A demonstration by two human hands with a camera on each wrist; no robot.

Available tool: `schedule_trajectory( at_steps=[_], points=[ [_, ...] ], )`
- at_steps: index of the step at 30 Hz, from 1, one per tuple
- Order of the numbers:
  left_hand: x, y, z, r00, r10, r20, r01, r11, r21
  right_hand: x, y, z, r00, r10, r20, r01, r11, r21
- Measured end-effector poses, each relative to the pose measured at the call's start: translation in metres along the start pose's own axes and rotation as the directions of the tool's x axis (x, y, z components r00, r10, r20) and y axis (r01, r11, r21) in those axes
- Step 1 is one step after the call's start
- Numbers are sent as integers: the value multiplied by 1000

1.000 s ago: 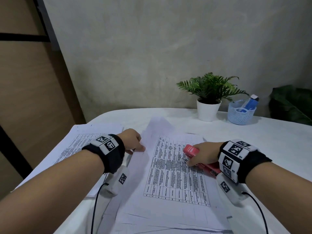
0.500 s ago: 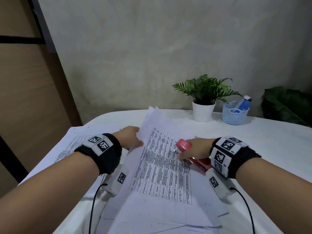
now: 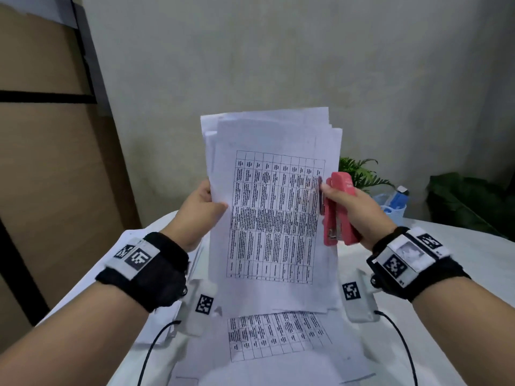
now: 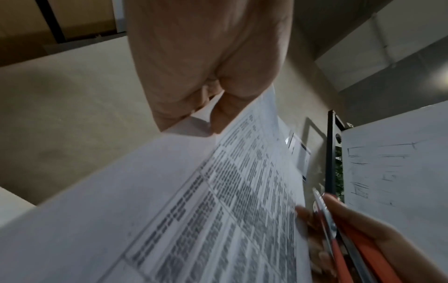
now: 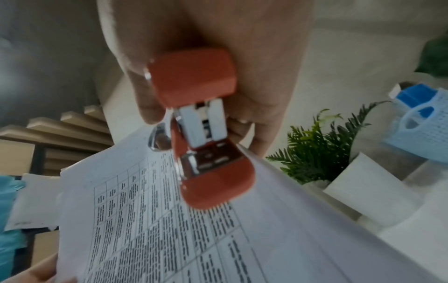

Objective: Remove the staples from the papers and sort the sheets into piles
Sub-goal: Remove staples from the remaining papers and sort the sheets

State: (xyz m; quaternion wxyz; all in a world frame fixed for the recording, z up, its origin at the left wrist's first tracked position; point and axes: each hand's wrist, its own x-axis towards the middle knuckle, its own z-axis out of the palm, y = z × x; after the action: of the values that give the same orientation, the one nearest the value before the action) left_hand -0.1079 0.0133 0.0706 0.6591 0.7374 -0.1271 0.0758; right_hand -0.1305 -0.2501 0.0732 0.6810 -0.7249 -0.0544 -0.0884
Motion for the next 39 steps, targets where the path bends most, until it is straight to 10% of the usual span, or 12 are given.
schedule_trajectory(
  at_steps=[13,24,39],
  points=[
    [-12,-4,20,961,169,-217,-162,985,53,-31,7,13,980,-157,119,170,979,-110],
    [-5,-26,27,958,3,-287,23,996,87,-37,18,3,967,-55,247,118,962,-246],
    [13,19,21,894,277,-351,-238,959,151,-24,-8,21,942,-325,-85,296,924,-243]
  ],
)
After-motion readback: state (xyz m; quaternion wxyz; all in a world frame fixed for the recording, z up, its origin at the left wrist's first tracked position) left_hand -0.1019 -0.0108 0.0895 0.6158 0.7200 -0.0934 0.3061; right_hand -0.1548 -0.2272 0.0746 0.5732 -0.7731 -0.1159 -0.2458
